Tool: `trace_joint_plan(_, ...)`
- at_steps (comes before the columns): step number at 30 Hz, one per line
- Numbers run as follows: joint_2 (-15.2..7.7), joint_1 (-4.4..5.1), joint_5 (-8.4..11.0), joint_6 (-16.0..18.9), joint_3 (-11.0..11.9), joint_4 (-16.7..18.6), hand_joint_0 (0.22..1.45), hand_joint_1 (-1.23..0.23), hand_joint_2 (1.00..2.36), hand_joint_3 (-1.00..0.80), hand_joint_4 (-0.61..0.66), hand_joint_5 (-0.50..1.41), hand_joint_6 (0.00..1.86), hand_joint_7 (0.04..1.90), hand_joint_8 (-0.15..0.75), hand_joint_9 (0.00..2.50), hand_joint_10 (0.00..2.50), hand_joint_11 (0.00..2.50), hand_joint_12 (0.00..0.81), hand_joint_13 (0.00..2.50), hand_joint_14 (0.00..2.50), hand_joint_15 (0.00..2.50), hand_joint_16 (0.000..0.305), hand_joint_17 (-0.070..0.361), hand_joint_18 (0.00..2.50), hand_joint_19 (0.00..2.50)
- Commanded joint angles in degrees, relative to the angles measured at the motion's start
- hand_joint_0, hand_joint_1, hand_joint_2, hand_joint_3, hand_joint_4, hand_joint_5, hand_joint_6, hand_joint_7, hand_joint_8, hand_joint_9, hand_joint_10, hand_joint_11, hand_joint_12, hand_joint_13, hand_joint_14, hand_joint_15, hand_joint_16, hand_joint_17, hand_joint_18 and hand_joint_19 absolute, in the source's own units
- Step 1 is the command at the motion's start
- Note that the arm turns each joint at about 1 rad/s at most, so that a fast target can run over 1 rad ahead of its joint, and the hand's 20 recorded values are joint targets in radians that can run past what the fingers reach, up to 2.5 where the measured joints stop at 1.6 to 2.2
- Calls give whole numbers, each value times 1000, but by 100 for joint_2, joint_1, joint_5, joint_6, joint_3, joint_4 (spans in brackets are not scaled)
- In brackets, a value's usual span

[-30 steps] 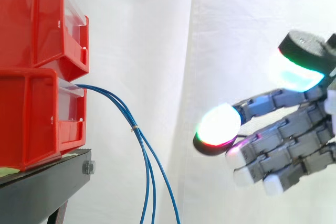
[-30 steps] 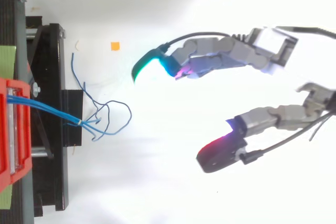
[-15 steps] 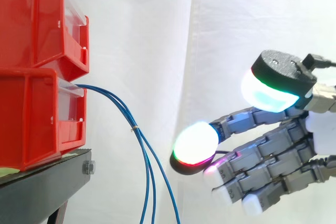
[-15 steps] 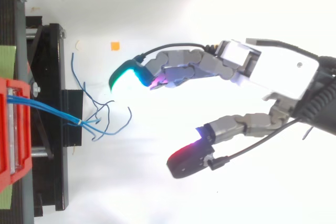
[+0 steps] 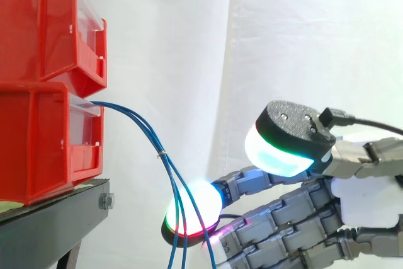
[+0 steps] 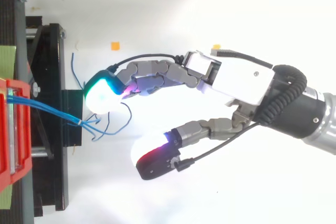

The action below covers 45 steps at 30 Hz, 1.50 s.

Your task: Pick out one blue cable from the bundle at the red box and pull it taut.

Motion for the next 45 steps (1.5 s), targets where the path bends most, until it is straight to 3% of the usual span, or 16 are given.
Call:
trace_joint_plan(1, -131, -17, -8, -23, 36, 277, 506, -664, 1000, -500, 180, -215, 502, 720, 252, 547, 14, 378, 360, 575, 13, 336, 52, 118, 452, 588)
trace_joint_plan(4, -192, -43, -52, -23, 185, 294, 506, -662, 1000, -500, 181, -215, 502, 719, 251, 548, 14, 379, 360, 578, 13, 333, 52, 118, 454, 585)
trace_joint_plan(8, -201, -43, -79, -32, 220, 285, 507, -662, 1000, -500, 180, -215, 502, 719, 251, 549, 14, 379, 359, 581, 13, 334, 53, 118, 456, 585)
trace_joint_plan(13, -465, -87, -369, 3, 238, 619, 509, -662, 1000, -500, 179, -216, 502, 720, 252, 548, 14, 378, 359, 581, 13, 334, 53, 118, 458, 595)
trace_joint_plan(17, -465, -96, -386, -5, 247, 786, 513, -658, 1000, -500, 190, -208, 502, 758, 252, 548, 14, 380, 357, 589, 15, 340, 53, 118, 463, 595)
trace_joint_plan(27, -465, -113, -448, 3, 238, 804, 519, -650, 1000, -500, 204, -195, 503, 827, 255, 572, 14, 397, 360, 621, 14, 368, 53, 118, 477, 614)
trace_joint_plan(30, -561, -131, -465, 47, 255, 822, 521, -653, 1000, -500, 205, -193, 503, 854, 256, 574, 15, 406, 361, 622, 14, 374, 52, 118, 477, 614)
trace_joint_plan(33, -702, -166, -571, 214, 308, 909, 524, -659, 1000, -500, 204, -189, 503, 912, 255, 572, 15, 423, 360, 624, 15, 378, 52, 118, 477, 615)
trace_joint_plan(36, -702, -210, -755, 390, 378, 936, 528, -666, 1000, -500, 204, -188, 503, 942, 253, 572, 16, 435, 358, 631, 15, 391, 52, 118, 479, 616)
trace_joint_plan(45, -702, -272, -835, 434, 378, 1032, 537, -676, 1000, -500, 206, -188, 503, 999, 247, 584, 17, 480, 355, 654, 16, 406, 52, 117, 486, 628)
